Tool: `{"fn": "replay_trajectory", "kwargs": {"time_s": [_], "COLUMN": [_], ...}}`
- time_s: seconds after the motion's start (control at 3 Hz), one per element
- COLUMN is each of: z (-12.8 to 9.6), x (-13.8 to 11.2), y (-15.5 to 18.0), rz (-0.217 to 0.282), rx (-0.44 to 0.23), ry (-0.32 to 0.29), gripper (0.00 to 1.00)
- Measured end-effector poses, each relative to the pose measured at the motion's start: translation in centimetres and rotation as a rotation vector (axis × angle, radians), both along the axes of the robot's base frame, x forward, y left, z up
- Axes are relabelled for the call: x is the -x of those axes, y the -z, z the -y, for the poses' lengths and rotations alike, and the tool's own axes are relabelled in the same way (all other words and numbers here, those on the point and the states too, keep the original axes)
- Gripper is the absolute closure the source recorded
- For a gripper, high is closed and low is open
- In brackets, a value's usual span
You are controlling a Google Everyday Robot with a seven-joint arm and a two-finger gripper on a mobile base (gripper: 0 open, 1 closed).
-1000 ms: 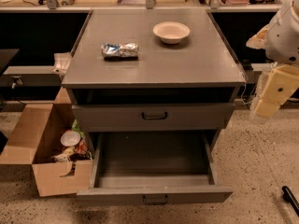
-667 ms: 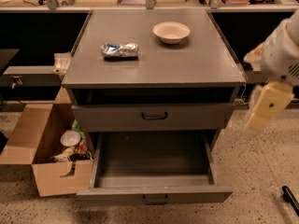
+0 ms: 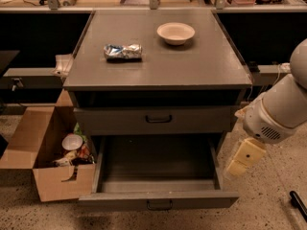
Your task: Close middle drawer
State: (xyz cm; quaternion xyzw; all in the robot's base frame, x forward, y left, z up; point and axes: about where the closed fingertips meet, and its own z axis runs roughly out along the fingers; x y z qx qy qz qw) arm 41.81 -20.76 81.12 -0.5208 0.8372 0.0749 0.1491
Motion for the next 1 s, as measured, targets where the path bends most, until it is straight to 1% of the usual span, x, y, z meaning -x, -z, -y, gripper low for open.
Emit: {"fn": "replay_trajectory", "kwargs": {"time_s": [0.33,0.67,1.0], "z": [0.0,-1.0,-2.6], "x": [0.0,0.4,1.6], "y": [0.0,4.9,12.2], "rz": [0.0,-0.08,-0.177], "rx": [0.0,0.0,-0.023], "ry": [0.0,-0.011,0.009], "gripper": [0.0,0.0,0.0]}}
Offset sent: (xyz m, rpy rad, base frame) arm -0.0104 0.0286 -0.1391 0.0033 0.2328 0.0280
